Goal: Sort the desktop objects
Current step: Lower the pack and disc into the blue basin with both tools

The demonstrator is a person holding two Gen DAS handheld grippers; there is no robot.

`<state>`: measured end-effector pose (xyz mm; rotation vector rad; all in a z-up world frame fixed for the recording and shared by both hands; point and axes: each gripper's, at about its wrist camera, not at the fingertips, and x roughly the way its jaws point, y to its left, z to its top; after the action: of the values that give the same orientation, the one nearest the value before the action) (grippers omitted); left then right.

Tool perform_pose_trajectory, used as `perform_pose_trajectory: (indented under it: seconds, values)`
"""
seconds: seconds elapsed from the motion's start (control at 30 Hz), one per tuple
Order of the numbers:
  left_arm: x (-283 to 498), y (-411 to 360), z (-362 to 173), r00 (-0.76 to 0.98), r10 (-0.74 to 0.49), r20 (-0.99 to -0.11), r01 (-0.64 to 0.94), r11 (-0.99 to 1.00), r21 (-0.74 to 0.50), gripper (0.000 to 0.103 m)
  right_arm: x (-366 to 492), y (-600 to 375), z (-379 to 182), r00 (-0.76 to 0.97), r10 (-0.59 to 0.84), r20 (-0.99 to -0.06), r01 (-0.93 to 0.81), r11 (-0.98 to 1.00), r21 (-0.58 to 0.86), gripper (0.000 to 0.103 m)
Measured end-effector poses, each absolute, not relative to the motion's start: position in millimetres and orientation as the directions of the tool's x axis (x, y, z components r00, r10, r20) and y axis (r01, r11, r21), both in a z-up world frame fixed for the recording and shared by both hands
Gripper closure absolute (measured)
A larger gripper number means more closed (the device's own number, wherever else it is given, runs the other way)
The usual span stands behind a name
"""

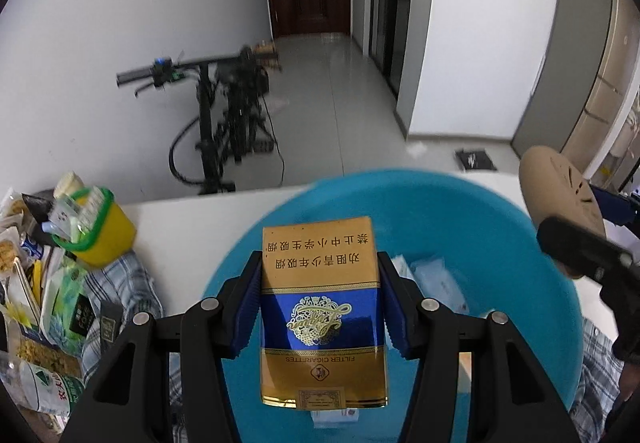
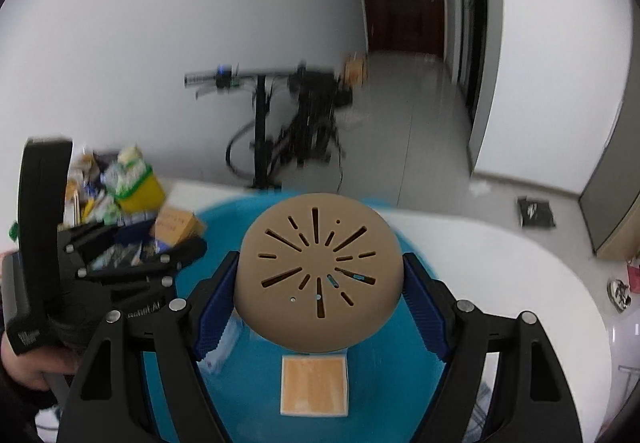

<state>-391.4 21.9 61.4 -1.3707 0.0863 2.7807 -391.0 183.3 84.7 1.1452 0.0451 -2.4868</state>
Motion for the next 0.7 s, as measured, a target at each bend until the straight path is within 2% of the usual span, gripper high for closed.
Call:
perform_pose_trajectory:
  seconds: [0.23,0.33,0.47,0.7]
  values:
    - [-406.3,27.2,32.7,-0.446,0.013,-0.895,-0.085,-0.996,0.028,0.047,-398.9,185.3,49.6,-0.387,-0.323,-0.864,0.383,-0.908,0.169,0.026]
    - [-409.9,27.0,20.9,-0.344,0.058,-0.937,-0.081,-0.996,-0.032,0.047,-406.7,189.5,47.4,-0.343,-0.308,-0.887,0.364,-0.914,0.177,0.026]
    - [-410.5,30.2,22.7,-0.348,0.036,-0.937,-0.086,-0.996,-0.007,0.047,-418.8,186.9,50.4,-0.324,-0.285,-0.902,0.357,-0.92,0.162,0.026]
    - [-421.9,26.9,17.6,-0.335,0.06,-0.94,-0.066,-0.997,-0.041,0.047,-434.2,184.6,44.8,-0.298,-0.278,-0.913,0.329,-0.928,0.175,0.026]
